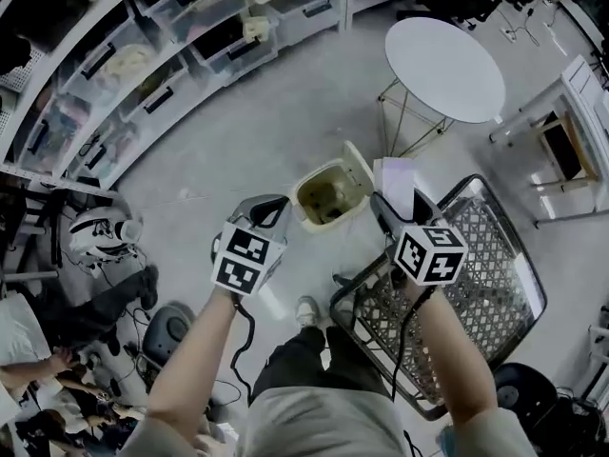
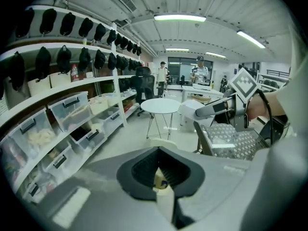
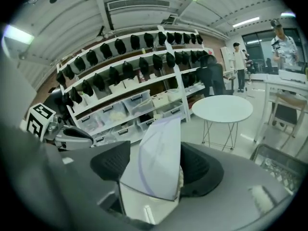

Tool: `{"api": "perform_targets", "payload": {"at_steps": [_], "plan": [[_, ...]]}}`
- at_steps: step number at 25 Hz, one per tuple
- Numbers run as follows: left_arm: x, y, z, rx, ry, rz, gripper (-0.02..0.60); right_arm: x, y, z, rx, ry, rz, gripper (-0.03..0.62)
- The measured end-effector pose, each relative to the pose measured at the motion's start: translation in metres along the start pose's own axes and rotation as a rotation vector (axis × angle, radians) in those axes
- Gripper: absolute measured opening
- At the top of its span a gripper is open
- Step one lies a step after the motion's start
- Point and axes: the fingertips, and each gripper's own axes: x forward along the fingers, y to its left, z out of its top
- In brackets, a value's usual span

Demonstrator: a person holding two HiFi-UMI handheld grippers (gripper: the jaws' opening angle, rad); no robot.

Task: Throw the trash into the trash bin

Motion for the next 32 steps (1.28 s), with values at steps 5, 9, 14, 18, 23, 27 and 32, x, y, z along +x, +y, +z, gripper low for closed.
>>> {"api": "perform_targets", "payload": {"at_steps": [5, 9, 14, 18, 23, 27, 32], "plan": [[0.017, 0.029, -0.03, -0.03, -0.003, 0.03, 0.002, 0.058, 0.02, -0.024, -0.089, 0.082, 0.052, 0.327], [0.042, 0.04, -0.056, -0.058, -0.01, 0.038, 0.002, 0.099, 0.019, -0.064, -0.1, 0.145, 0.059, 0.326], [0.074, 0.052, -0.097, -0.09, 0.006, 0.039, 0.002, 0.148, 0.015, -0.128, -0.116, 0.257, 0.064, 0.327], [0.099, 0.06, -0.131, -0.102, 0.029, 0.036, 0.002, 0.184, 0.004, -0.172, -0.132, 0.343, 0.053, 0.327], [0.123, 0.06, -0.177, -0.179, 0.075, 0.003, 0.002, 0.22, -0.008, -0.209, -0.139, 0.423, 0.041, 0.327], [0.141, 0.058, -0.211, -0.236, 0.11, 0.002, 0.002, 0.241, -0.017, -0.236, -0.129, 0.461, 0.037, 0.327], [0.142, 0.052, -0.228, -0.277, 0.116, 0.001, 0.002, 0.256, -0.029, -0.254, -0.111, 0.462, -0.004, 0.339]]}}
